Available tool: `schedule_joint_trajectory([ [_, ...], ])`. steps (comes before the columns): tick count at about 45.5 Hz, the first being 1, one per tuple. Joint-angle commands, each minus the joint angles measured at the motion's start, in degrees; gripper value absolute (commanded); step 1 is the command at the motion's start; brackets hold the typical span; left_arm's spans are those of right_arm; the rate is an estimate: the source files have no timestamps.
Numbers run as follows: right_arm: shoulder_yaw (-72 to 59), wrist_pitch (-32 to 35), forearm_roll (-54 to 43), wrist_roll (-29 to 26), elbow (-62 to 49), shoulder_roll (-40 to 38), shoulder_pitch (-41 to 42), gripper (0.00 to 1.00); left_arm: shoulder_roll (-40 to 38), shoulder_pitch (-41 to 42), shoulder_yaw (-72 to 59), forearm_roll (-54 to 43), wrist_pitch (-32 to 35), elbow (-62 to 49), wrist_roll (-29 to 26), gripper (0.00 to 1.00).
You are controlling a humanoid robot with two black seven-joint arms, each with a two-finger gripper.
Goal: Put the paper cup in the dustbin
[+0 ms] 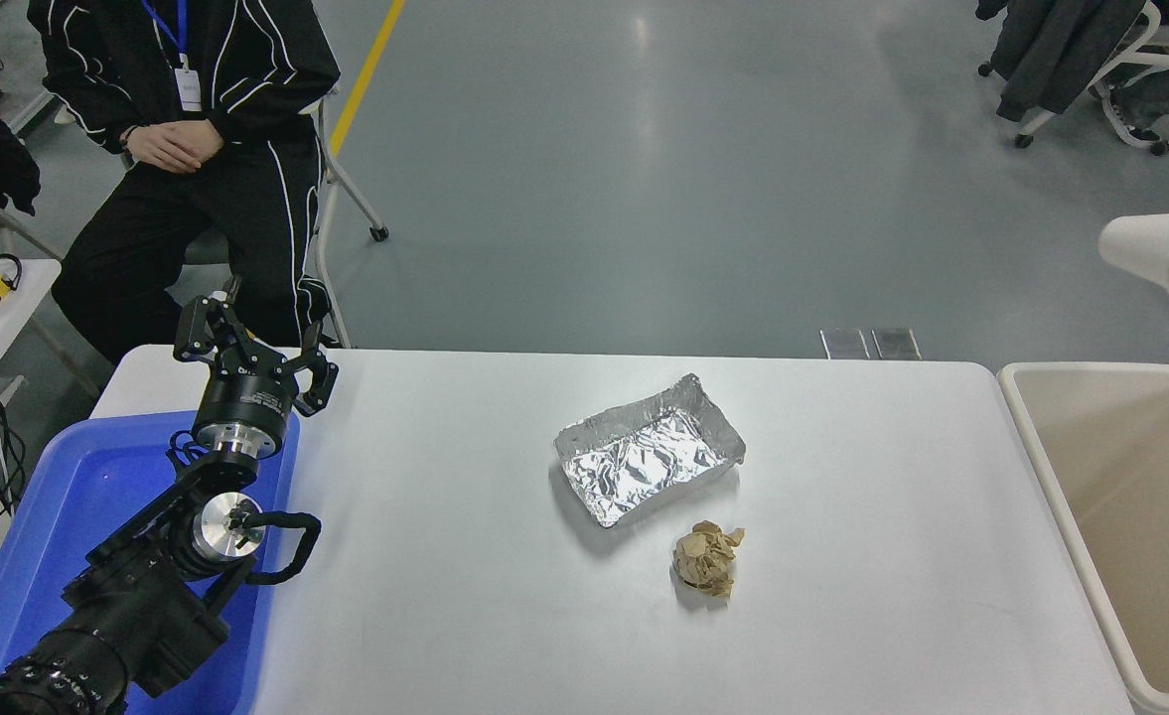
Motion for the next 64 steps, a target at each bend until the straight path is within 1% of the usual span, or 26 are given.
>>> schedule_joint_trajectory([
  [1,5.3,-4.4,1.0,-2.8,-2.0,0.2,-6.2,0.00,0.0,0.0,0.0,0.0,0.0,0.0,0.0,1.00],
  [5,6.0,-6.5,1.0,-3.0,-2.1,0.2,-7.8,0.00,0.0,0.0,0.0,0.0,0.0,0.0,0.0,1.00],
  [7,6.5,-8.6,1.0,-3.2,-2.1,0.2,-8.6,0.00,0.0,0.0,0.0,0.0,0.0,0.0,0.0,1.00],
  [11,6.6,-11.4,1.0,-5.2,-2.1,0.2,-10.0,0.00,0.0,0.0,0.0,0.0,0.0,0.0,0.0,1.00],
  [22,6.6,-11.8,2.2,-5.6,-2.0,2.7,-16.1,0.00,0.0,0.0,0.0,0.0,0.0,0.0,0.0,1.00],
  [24,6.4,-11.8,2.4,-6.2,-1.9,2.9,-17.0,0.00,0.0,0.0,0.0,0.0,0.0,0.0,0.0,1.00],
  [27,5.8,-11.2,1.8,-8.5,-1.5,3.0,-19.0,0.00,0.0,0.0,0.0,0.0,0.0,0.0,0.0,1.00],
  [34,5.6,-11.2,1.8,-8.8,-1.5,4.4,-22.6,0.00,0.0,0.0,0.0,0.0,0.0,0.0,0.0,1.00],
  [48,5.5,-11.0,1.9,-8.8,-1.5,6.4,-24.6,0.00,0.0,0.0,0.0,0.0,0.0,0.0,0.0,1.00],
  [49,5.6,-11.3,2.1,-8.7,-1.5,6.4,-24.6,0.01,0.0,0.0,0.0,0.0,0.0,0.0,0.0,1.00],
  [51,5.6,-11.7,2.2,-8.7,-1.6,6.4,-24.7,0.16,0.0,0.0,0.0,0.0,0.0,0.0,0.0,1.00],
  [52,5.7,-11.8,2.3,-8.7,-1.6,6.4,-24.6,0.28,0.0,0.0,0.0,0.0,0.0,0.0,0.0,1.00],
  [56,5.9,-11.9,2.3,-8.7,-1.7,6.3,-24.6,0.45,0.0,0.0,0.0,0.0,0.0,0.0,0.0,1.00],
  [58,6.0,-11.9,2.3,-8.7,-1.7,6.3,-24.6,0.52,0.0,0.0,0.0,0.0,0.0,0.0,0.0,1.00],
  [60,6.1,-11.9,2.3,-8.7,-1.6,6.1,-24.4,0.61,0.0,0.0,0.0,0.0,0.0,0.0,0.0,1.00],
  [62,6.1,-11.9,2.4,-8.6,-1.6,6.0,-24.3,0.66,0.0,0.0,0.0,0.0,0.0,0.0,0.0,1.00],
  [63,6.2,-11.9,2.4,-8.6,-1.6,5.9,-24.3,0.71,0.0,0.0,0.0,0.0,0.0,0.0,0.0,1.00],
  [64,6.2,-11.9,2.4,-8.6,-1.6,5.9,-24.1,0.78,0.0,0.0,0.0,0.0,0.0,0.0,0.0,1.00],
])
